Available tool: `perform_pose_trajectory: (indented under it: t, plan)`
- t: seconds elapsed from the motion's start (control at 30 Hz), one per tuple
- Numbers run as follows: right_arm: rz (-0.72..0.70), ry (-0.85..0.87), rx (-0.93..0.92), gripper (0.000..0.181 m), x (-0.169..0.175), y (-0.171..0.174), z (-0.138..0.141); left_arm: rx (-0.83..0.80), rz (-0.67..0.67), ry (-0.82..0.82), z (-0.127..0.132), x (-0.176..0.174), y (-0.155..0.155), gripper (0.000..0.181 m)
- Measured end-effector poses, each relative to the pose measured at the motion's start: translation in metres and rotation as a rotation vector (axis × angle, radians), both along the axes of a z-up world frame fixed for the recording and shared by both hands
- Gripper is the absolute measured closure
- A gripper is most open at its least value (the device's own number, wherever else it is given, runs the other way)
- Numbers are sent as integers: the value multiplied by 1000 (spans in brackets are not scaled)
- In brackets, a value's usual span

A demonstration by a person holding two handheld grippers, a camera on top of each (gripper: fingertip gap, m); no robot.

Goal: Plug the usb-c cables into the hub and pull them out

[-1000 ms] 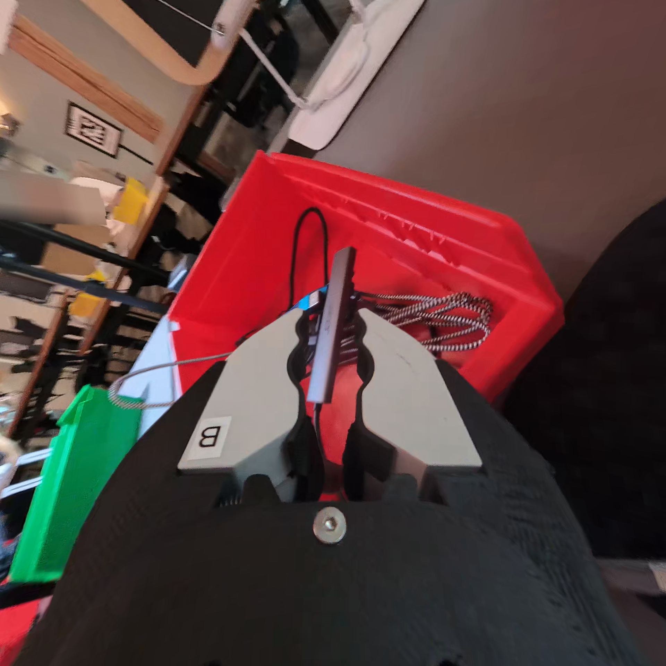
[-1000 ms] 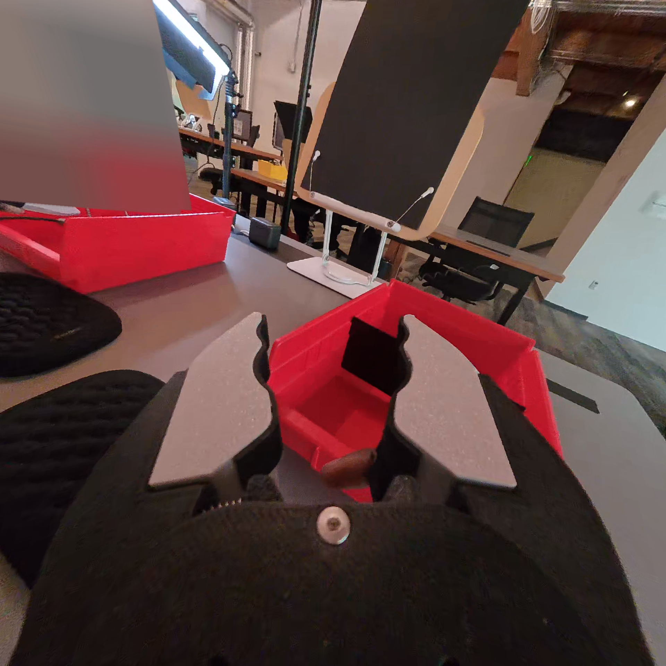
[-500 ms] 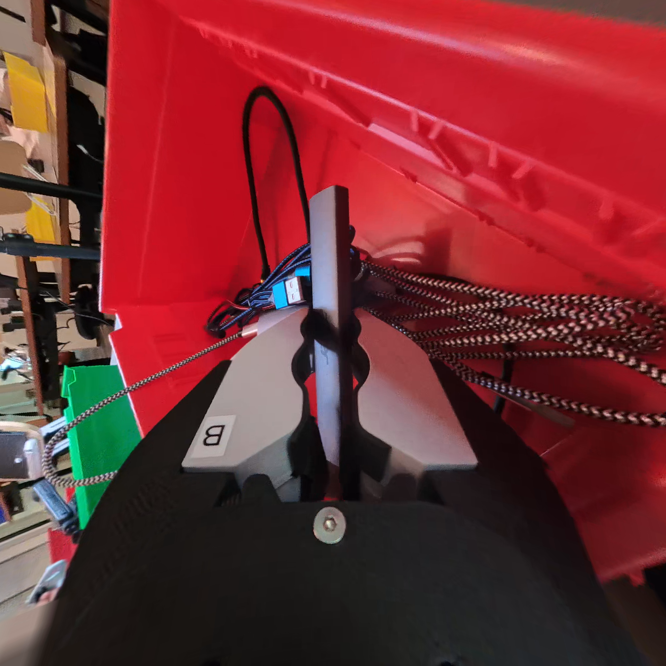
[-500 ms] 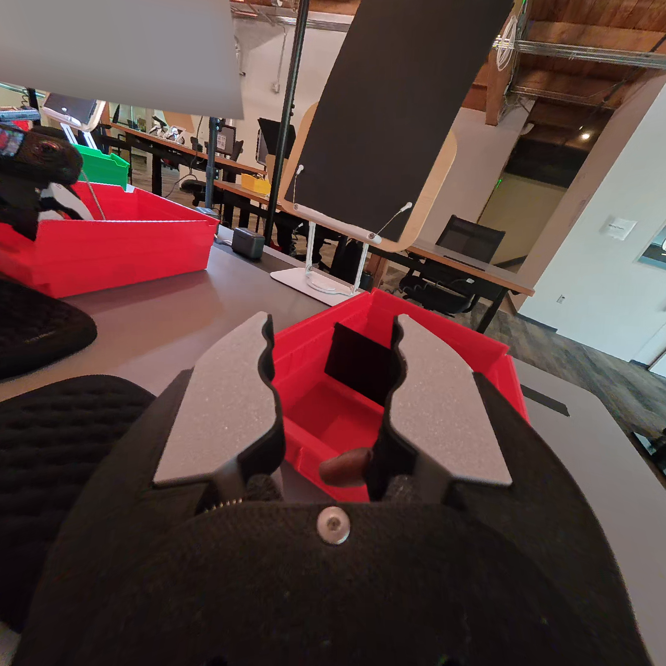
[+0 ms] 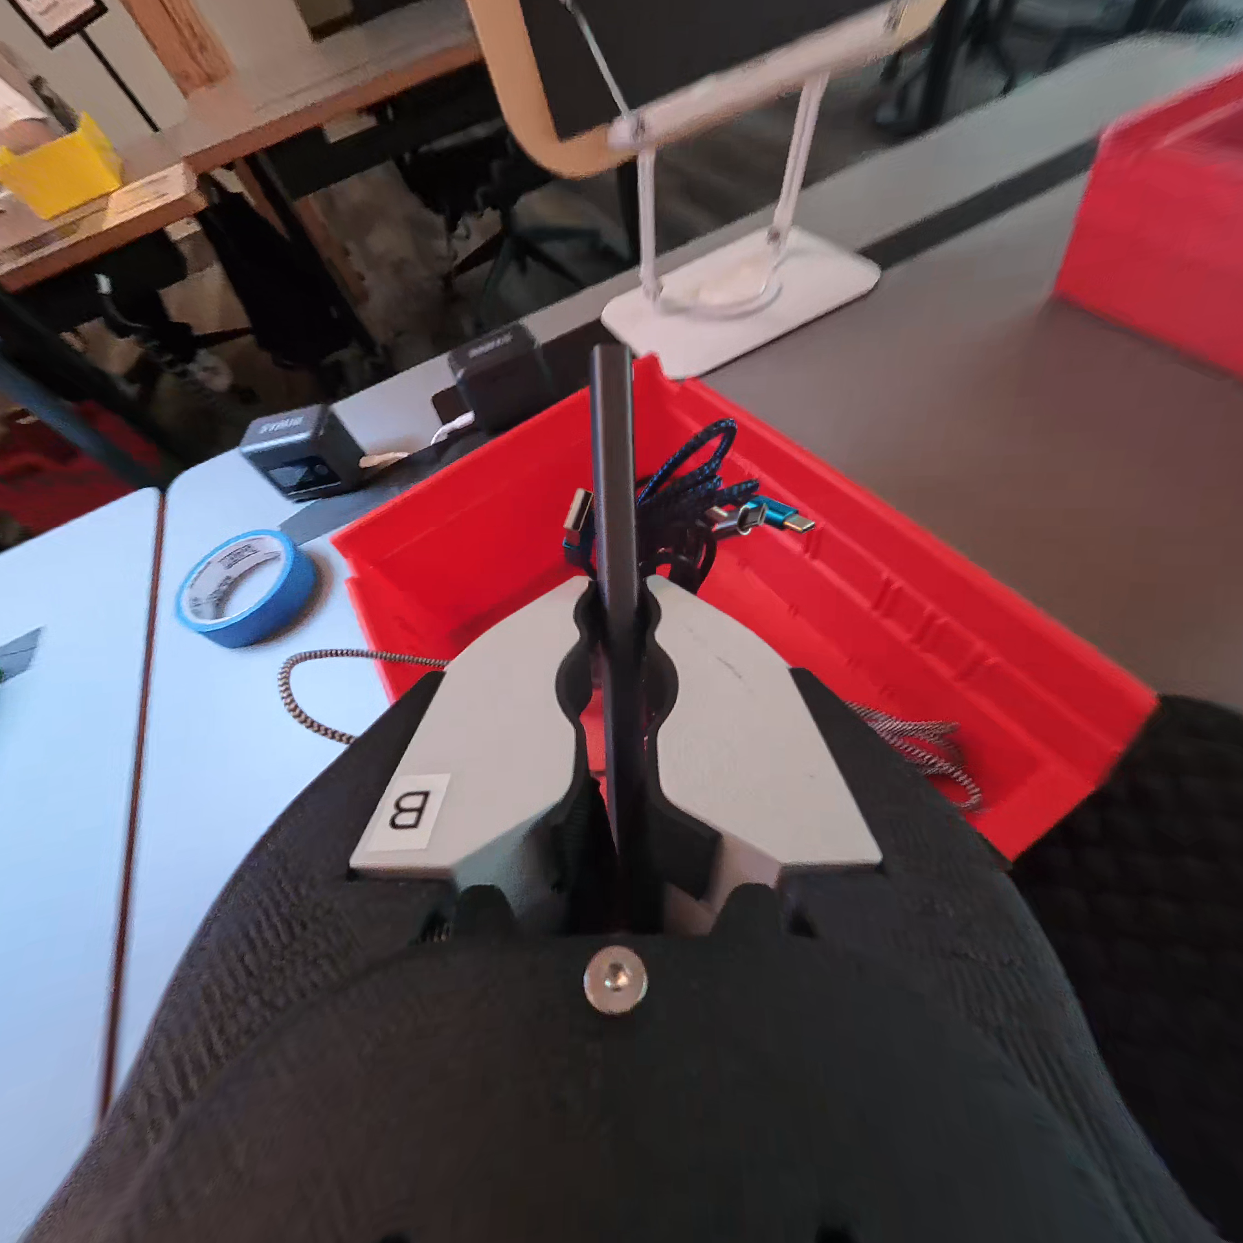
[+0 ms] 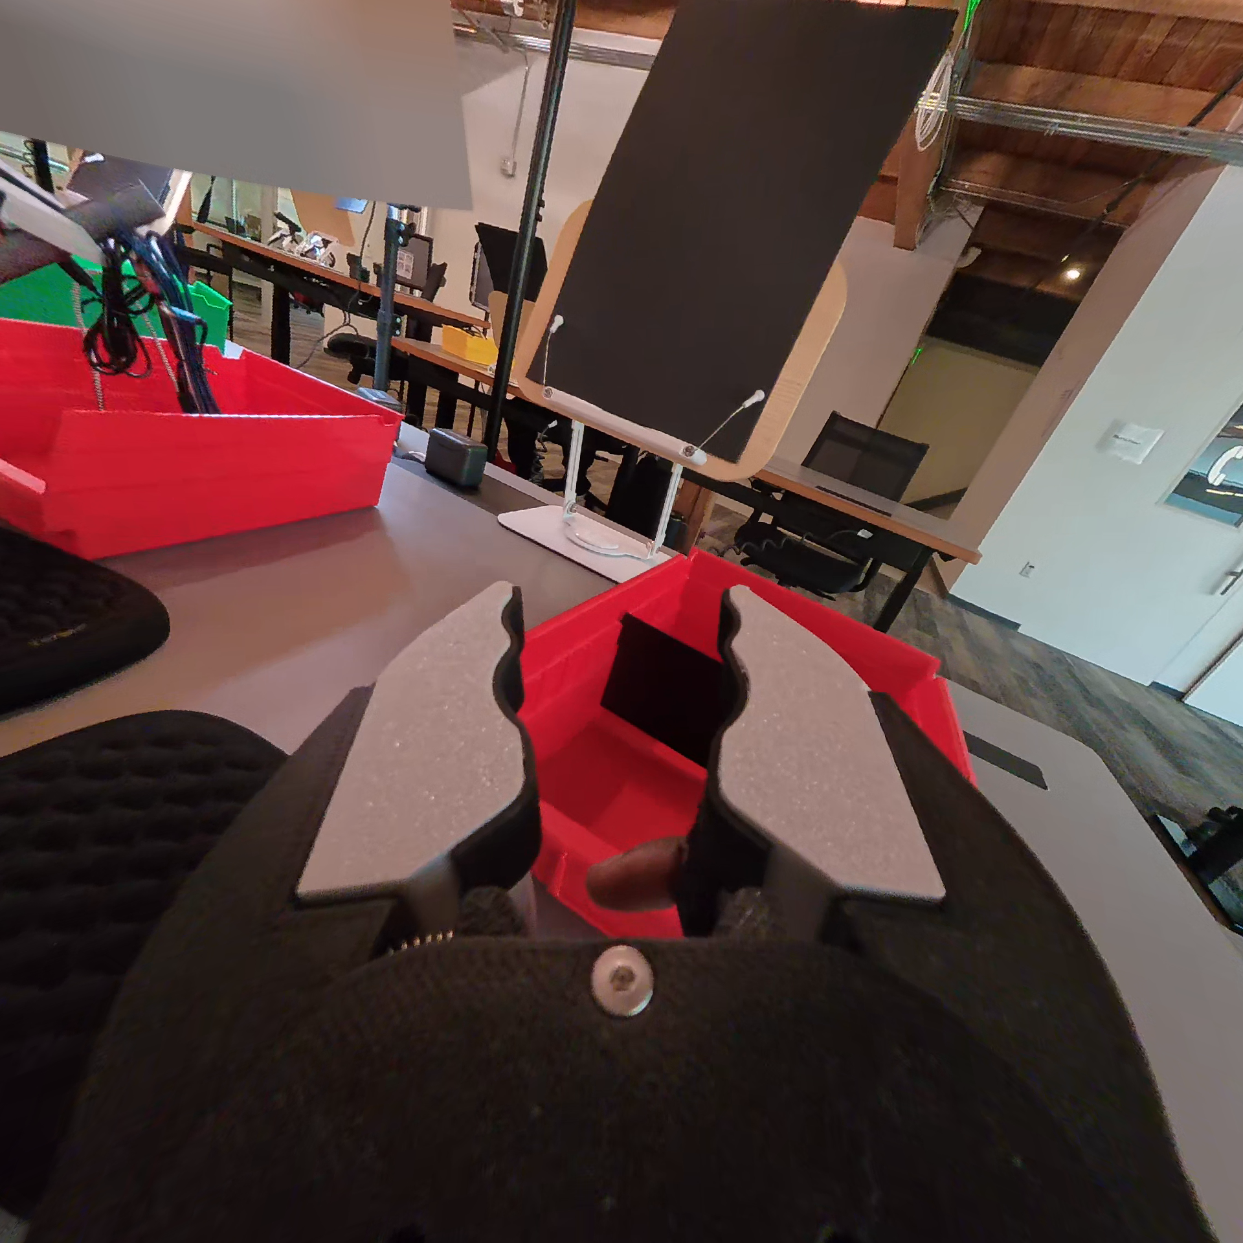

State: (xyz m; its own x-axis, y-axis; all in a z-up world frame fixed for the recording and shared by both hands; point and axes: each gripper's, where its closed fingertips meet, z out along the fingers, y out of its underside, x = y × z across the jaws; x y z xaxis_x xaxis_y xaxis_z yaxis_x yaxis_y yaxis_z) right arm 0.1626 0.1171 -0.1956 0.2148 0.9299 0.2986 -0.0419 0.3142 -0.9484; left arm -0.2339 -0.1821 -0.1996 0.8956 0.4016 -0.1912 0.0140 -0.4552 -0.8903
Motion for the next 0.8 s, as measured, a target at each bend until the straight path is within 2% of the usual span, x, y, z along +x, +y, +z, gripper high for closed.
perform_pose_trajectory:
  t: [0.1,0.17,0.23,0.3,0.37,0.47,0.5,0.57,0.63,0.7,0.8]
  plan:
    - [13,6,-3,127,-1,-3,1,109,-54,-72,19,4,0,173]
    - [16,1,-1,126,-3,-3,0,76,-73,-98,21,4,-2,173]
    - [16,-9,6,126,-5,-4,-2,118,-104,-108,31,4,1,173]
    - [11,-24,13,126,-7,-4,-4,96,-126,-157,27,1,4,173]
    - [8,-45,21,126,-9,-5,-7,47,-112,-69,28,-4,4,173]
    - [33,-49,22,126,-14,-10,-9,323,-182,-26,73,13,4,173]
    - [58,-39,10,126,-16,-14,-8,348,-172,36,82,13,1,173]
    - [108,-20,-14,128,-21,-23,-6,363,-129,158,93,12,-7,174]
    - [147,-23,-30,139,-26,-31,-8,484,-193,126,105,24,-11,174]
    - [183,-34,-53,154,-29,-37,-10,526,-194,152,111,28,-16,174]
    - [244,-14,-102,156,-34,-47,-6,594,-238,109,116,39,-19,174]
